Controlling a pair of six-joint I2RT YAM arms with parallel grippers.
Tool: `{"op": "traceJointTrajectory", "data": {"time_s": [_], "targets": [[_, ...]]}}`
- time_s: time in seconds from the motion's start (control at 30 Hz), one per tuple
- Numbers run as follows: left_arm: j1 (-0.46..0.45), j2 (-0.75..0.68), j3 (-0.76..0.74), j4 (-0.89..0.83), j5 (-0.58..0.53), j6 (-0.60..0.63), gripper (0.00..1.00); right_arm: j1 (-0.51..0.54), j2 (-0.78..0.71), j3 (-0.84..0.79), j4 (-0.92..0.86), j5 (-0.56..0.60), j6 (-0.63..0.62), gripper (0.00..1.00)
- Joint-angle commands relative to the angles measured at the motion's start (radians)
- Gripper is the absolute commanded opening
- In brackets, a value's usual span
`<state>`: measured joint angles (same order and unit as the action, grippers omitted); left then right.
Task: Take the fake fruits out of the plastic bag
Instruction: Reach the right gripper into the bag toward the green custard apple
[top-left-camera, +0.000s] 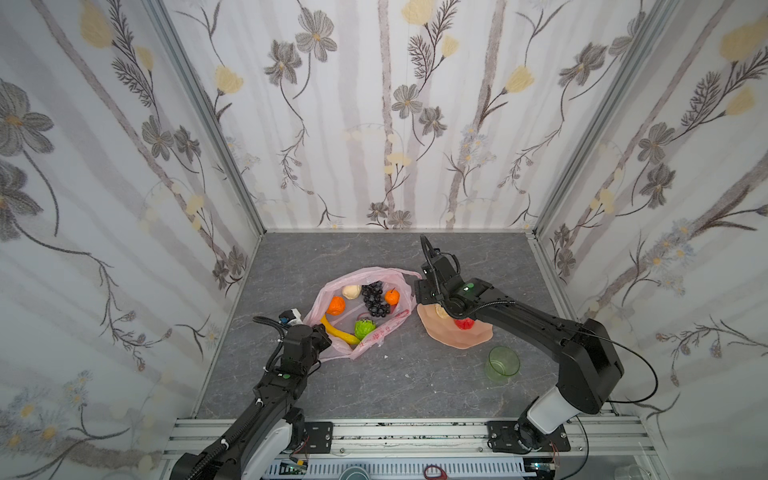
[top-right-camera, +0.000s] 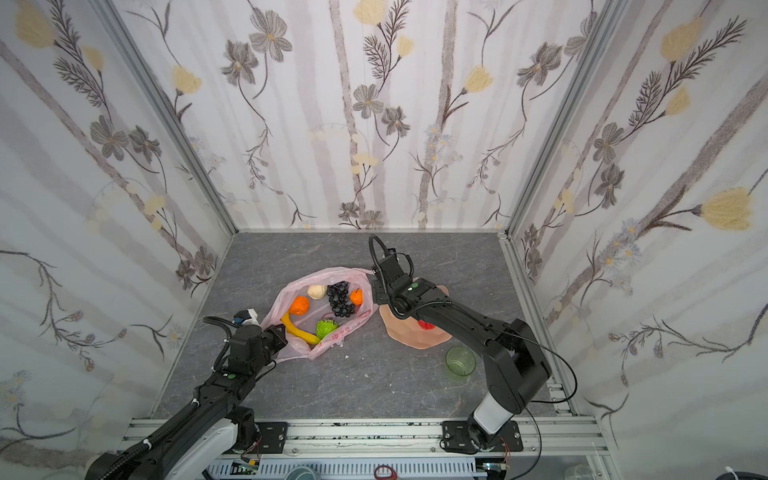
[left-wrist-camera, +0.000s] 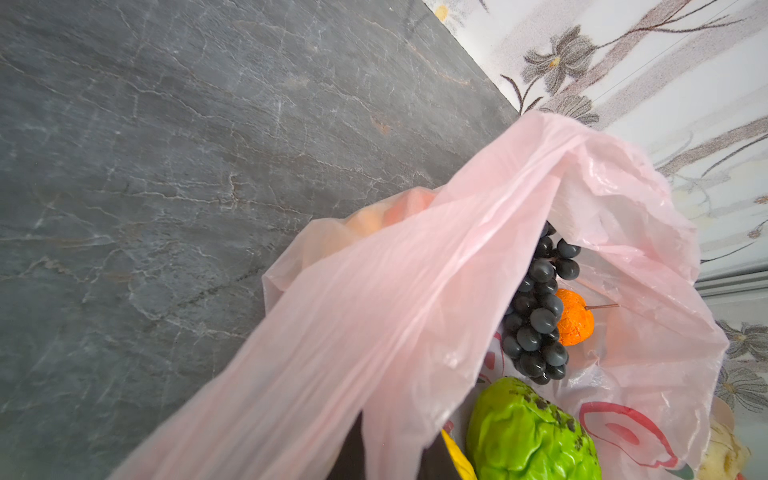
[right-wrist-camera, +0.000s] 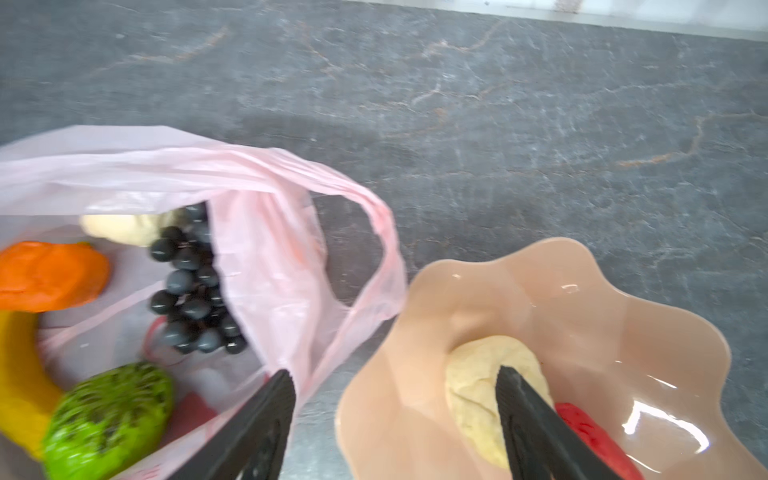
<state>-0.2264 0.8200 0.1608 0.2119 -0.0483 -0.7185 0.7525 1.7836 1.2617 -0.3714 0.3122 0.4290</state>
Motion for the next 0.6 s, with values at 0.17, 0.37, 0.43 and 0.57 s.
{"op": "traceJointTrajectory", "data": {"time_s": [0.17,0.37,0.43,0.57], "targets": [[0.000,-0.006,0.002,0.014,-0.005,0.000,0.15,0.136,0.111,0.157,-0.039,-0.115,0.086,0.76],[-0.002,-0.016,-0.002,0.018,0.001,0.005,0.15,0.220,0.199,0.248,-0.077,-0.156,0.145,0.74],[-0.003,-0.022,-0.006,0.019,0.005,0.006,0.15,0.249,0.215,0.264,-0.083,-0.169,0.156,0.73],[-0.004,-0.037,-0.011,0.023,0.011,0.009,0.16,0.303,0.253,0.293,-0.079,-0.204,0.170,0.70]]}}
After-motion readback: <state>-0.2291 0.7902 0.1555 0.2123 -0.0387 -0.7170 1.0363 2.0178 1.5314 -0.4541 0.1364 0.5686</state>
